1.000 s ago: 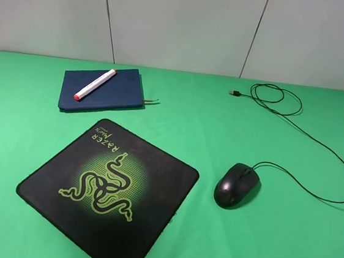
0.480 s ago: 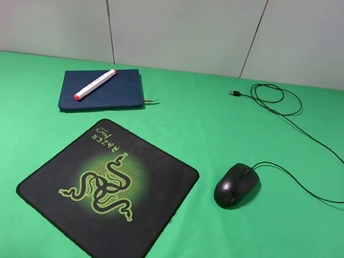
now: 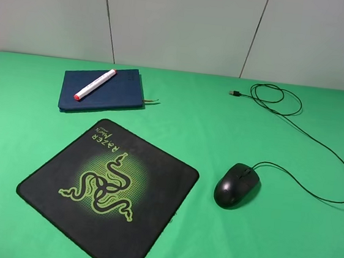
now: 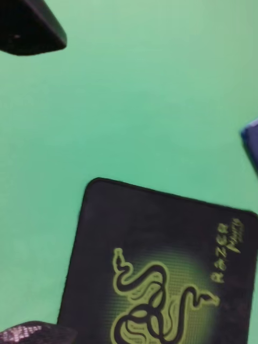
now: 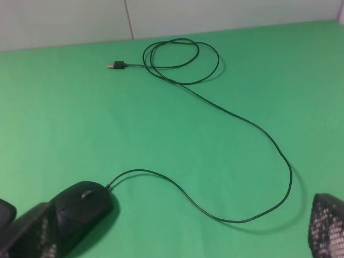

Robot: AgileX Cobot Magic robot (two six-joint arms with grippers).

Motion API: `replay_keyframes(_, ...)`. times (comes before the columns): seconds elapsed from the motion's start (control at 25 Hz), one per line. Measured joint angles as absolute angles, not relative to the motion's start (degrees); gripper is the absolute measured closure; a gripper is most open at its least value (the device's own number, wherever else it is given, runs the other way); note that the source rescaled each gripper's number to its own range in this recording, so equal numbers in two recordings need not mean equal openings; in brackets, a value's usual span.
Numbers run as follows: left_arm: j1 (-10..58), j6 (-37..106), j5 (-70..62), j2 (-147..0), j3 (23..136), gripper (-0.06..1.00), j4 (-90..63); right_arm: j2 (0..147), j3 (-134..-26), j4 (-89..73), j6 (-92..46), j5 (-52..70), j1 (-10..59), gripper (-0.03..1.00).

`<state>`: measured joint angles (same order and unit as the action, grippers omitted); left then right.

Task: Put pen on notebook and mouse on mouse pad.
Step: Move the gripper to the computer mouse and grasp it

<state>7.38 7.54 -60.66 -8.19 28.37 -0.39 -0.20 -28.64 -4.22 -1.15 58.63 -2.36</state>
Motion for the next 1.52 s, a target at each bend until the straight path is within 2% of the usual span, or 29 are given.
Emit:
replay_keyframes(0.32,3.7,7.0,-60.7,0.0,28.3,-0.06,-0.4,-0.2,-28.6,-4.2,-1.2,58.6,-2.4,-0.03)
replay_keyframes(1.52,3.7,6.9,-61.0,0.2,28.3,-0.06,-0.4,-0.2,-28.6,-4.4,-1.2,58.6,-2.4,-0.03)
